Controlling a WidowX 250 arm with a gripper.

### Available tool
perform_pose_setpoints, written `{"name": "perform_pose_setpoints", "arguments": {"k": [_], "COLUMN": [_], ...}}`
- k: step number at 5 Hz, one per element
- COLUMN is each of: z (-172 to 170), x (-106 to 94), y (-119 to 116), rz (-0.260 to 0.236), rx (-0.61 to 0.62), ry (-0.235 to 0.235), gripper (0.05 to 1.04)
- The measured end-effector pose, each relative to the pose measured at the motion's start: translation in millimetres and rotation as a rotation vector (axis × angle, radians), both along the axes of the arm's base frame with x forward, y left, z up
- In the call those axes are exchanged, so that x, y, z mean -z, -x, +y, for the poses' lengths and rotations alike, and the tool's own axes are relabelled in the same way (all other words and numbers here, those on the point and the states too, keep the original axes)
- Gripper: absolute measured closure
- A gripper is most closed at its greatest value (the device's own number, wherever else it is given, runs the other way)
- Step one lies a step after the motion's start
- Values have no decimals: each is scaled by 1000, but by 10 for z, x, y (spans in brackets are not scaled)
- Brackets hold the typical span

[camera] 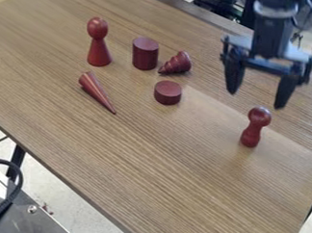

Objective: Move the solid block to the right side of the table

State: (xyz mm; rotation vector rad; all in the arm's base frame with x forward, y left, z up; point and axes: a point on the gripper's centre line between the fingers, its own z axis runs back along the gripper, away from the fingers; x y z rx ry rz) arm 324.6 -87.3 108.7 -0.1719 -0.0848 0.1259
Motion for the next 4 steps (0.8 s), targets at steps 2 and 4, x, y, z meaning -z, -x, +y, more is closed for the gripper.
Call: {"name": "perform_pose_setpoints", "arguments": {"k": [2, 4], "z": [195, 438], "x": [-85, 134], "y": [52, -21], "rz": [11, 7], "rx": [-72, -60], "ry": [12, -64], "gripper": [83, 83]}}
